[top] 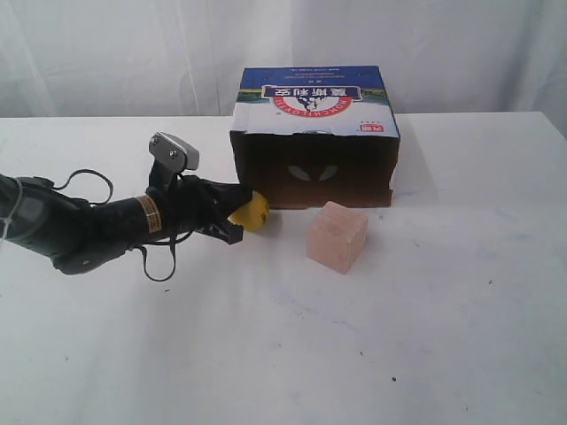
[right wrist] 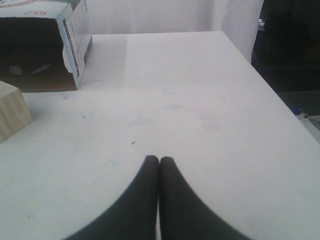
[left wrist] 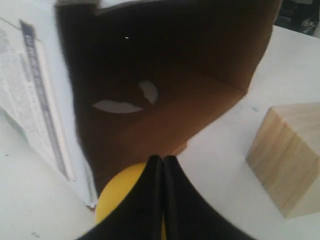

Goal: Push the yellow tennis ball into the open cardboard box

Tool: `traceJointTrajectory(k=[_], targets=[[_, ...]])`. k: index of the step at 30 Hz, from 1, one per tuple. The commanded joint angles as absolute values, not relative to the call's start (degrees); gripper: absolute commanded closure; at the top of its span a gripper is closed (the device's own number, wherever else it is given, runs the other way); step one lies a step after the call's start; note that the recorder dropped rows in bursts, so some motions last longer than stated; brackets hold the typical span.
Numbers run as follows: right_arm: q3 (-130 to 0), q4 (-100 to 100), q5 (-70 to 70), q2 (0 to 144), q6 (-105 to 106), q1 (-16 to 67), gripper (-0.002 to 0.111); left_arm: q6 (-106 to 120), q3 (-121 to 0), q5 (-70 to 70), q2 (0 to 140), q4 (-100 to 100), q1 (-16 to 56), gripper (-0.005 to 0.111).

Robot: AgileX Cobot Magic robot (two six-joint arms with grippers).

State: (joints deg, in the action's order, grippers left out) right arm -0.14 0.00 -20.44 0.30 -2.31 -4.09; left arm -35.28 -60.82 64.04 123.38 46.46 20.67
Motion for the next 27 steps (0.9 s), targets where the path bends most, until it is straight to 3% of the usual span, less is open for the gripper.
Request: traceJointTrajectory(k=[1,15,27], targets=[[0.00,0.00,-20.07,0.00,-2.40,-4.50,0.108,-35.73,-60.08,58.70,126.15,46.54,23.37,0.107],[0.00,0.00,-20.07,0.00,-2.40,-4.50,0.108,-34.50,-69.21,55.13,129.37,46.19,24.66,0.107],[0.00,0.00,-20.07,0.00,-2.40,-4.50,0.108,-35.21,-69.32,59.20,129.27,50.48,24.66,0.107]])
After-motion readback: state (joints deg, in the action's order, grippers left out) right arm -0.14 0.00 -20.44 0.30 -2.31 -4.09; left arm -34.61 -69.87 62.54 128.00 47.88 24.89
